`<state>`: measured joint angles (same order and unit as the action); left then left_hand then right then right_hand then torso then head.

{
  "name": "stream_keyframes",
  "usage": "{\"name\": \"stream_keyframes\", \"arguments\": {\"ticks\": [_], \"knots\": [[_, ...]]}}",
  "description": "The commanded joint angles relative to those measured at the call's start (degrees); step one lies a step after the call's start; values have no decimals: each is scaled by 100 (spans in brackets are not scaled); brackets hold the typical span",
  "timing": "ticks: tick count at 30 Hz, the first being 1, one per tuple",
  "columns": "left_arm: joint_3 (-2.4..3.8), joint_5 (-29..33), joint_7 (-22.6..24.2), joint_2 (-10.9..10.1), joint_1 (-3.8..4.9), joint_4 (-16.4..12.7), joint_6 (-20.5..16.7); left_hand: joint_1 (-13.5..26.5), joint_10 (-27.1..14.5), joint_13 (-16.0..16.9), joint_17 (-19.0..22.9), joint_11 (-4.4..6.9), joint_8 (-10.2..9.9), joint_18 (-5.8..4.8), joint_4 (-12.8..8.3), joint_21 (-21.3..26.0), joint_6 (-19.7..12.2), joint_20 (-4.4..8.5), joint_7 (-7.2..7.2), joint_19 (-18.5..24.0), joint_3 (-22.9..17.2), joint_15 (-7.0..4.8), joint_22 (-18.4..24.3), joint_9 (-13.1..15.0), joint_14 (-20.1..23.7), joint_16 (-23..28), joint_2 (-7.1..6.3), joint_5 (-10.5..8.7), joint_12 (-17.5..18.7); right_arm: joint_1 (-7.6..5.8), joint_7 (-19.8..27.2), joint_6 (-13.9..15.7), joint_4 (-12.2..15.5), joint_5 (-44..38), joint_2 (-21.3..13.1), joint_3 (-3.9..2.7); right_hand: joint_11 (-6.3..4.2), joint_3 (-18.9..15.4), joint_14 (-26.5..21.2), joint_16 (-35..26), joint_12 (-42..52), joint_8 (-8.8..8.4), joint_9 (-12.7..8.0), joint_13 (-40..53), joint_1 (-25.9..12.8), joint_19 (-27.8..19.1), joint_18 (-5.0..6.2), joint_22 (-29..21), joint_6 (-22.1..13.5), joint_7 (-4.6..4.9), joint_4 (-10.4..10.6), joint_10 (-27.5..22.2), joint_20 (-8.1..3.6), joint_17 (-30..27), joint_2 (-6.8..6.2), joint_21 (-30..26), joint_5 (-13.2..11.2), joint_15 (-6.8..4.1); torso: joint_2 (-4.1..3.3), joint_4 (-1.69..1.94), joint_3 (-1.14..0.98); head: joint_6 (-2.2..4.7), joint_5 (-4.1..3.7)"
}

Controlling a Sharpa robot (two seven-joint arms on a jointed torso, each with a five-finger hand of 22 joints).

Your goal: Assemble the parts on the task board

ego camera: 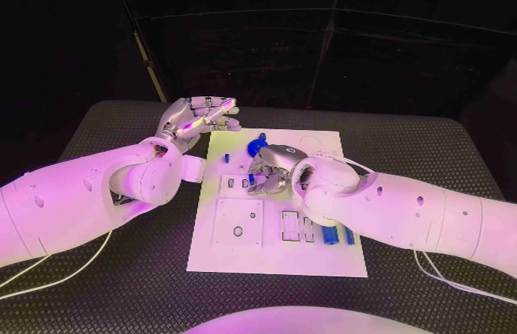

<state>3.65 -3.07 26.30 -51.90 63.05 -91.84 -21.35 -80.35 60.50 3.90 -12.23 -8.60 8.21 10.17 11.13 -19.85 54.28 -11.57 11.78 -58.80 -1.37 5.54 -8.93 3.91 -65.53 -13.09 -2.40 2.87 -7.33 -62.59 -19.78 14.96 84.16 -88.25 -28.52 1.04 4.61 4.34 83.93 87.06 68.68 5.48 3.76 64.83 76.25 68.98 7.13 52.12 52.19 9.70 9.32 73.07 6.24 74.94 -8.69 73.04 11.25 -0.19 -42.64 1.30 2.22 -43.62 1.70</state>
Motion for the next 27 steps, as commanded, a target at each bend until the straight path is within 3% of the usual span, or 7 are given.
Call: {"name": "stream_keyframes", "arguments": {"ticks": [1, 8, 15, 17, 21, 25, 27], "knots": [[7, -4, 22, 4, 8, 1, 67, 3, 28, -7, -6, -17, -21, 14, -9, 10, 9, 6, 18, -42, 29, 3, 9, -7, -44, 8, 50, -20, 27, 2, 135, 572, 64, -20, -37, -2, 4, -145, 434, -33, 9, 21, 18, 7, 96, 0, -14, -10, -58, -7, 83, -33, 26, 739, -46, -29, 39, 52, 2, 2, -2, 6, -4], [6, -4, 0, 1, 8, 36, 115, -12, 64, -4, -21, 0, -21, 19, -16, 10, 50, 12, -9, -64, 37, -10, 12, -1, -79, 15, 79, -20, 38, 33, 487, 1353, 249, 14, -238, -5, 36, -381, 435, -36, 30, 36, 16, -3, 375, 6, -12, -26, -215, 31, 364, -38, 50, 746, -70, -44, 120, 78, 2, -1, -11, 13, 10], [6, -173, -153, -8, 7, 116, 203, -26, 330, 13, -191, 112, -5, 43, -18, -177, 285, 144, -93, -442, 114, -167, -67, 15, -607, -167, 158, -20, 50, 40, 1249, 1792, 598, 379, -608, -14, 48, -418, 442, -26, 61, 35, 12, 17, 526, 16, -12, -21, -300, 48, 481, -15, 59, 775, -58, -42, 187, 89, 16, -1, -6, 38, 18], [6, -300, -268, -17, 7, 148, 245, -20, 491, 29, -285, 162, -2, 38, -13, -282, 370, 212, -124, -607, 153, -236, -117, 16, -836, -272, 163, -18, 21, 39, 1589, 1769, 722, 604, -746, -25, 50, -407, 437, -35, 67, 43, 14, 20, 582, 9, -10, -33, -307, 50, 503, -13, 62, 755, -16, -49, 178, 92, 21, -2, -9, 62, 25], [6, -704, -676, -52, 8, 212, 328, 36, 964, 120, -568, 314, -3, 38, 33, -564, 510, 379, -221, -953, 254, -400, -265, 20, -1360, -614, 146, -14, -139, 24, 2326, 1340, 949, 1364, -1074, -207, 30, -354, 417, -73, 64, 120, 40, 10, 707, -41, 7, -116, -191, 22, 477, -29, 58, 682, 129, -94, 132, 79, 38, 1, -3, 93, 30], [7, -1259, -1336, -78, 10, 290, 407, 181, 1361, 285, -1040, 468, 9, 13, 148, -957, 621, 528, -335, -1238, 385, -566, -500, 43, -1815, -1199, 146, 9, -355, -54, 2716, 797, 1126, 2469, -1442, -350, -37, -333, 215, -473, -222, 271, 69, -301, 817, -489, 142, -889, 43, -51, 368, -273, 8, -56, 272, -525, 117, 16, 75, -6, -10, 116, 62], [8, -1709, -1819, -95, 16, 325, 602, 204, 1642, 452, -2557, 574, 79, 35, 161, -1228, 740, 635, -421, -1396, 434, -655, -668, 86, -2125, -2776, 137, -4, -607, -127, 2806, 756, 1182, 2931, -1609, -391, -45, -321, 141, -655, -432, 285, 58, -528, 856, -688, 197, -1249, 51, -57, 316, -436, -9, -331, 337, -750, 168, 1, 113, -17, -18, 107, 70]]}}
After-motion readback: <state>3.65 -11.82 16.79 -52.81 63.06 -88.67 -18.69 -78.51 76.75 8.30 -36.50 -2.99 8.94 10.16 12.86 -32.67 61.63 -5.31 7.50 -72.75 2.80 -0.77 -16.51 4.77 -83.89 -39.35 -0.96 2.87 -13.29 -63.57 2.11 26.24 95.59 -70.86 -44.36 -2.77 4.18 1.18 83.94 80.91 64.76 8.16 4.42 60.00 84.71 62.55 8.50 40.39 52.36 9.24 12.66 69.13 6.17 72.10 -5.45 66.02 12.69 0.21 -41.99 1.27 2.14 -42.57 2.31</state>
